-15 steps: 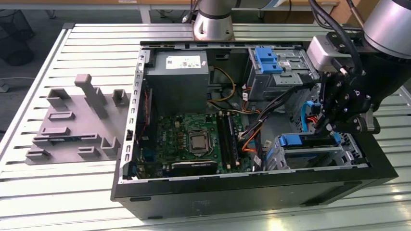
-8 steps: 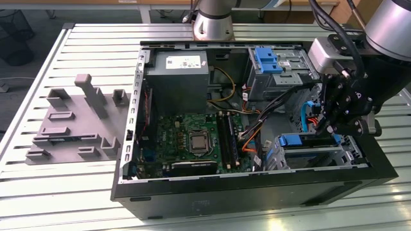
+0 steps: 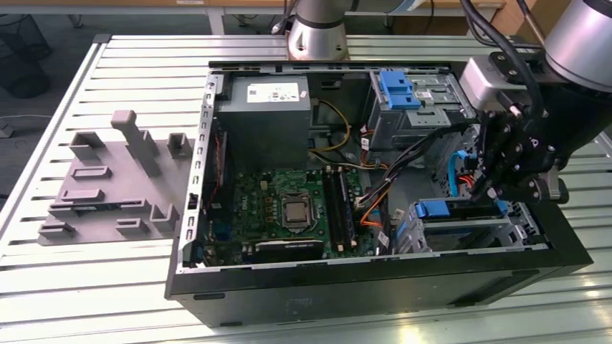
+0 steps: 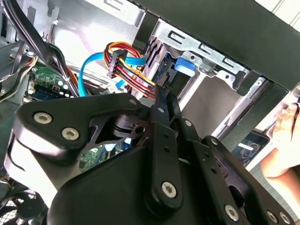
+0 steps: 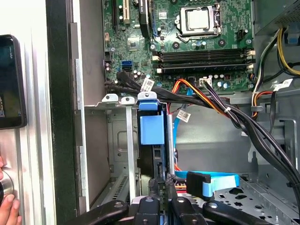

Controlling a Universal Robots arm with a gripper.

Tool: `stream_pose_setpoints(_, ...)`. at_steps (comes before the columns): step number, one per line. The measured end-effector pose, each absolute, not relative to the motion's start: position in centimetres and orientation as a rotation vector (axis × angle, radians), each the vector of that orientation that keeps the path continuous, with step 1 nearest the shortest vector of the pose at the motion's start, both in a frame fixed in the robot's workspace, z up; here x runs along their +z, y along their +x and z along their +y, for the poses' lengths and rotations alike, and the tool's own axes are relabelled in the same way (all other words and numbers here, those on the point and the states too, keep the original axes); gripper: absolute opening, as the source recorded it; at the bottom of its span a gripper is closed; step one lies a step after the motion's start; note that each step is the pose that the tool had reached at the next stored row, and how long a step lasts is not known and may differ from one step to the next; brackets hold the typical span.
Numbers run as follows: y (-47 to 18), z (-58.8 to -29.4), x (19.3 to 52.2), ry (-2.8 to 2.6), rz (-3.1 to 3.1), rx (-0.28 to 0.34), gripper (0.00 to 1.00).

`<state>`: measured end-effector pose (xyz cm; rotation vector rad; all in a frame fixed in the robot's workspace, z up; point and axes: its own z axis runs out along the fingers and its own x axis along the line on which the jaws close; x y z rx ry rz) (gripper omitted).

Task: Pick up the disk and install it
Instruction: 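Insert the first disk wire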

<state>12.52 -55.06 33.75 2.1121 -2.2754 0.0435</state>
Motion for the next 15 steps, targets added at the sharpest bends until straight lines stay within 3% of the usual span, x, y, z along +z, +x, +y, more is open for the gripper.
stream_pose_setpoints(15,12.88,-54.88,33.51,2.118,-2.268,0.041,0.16)
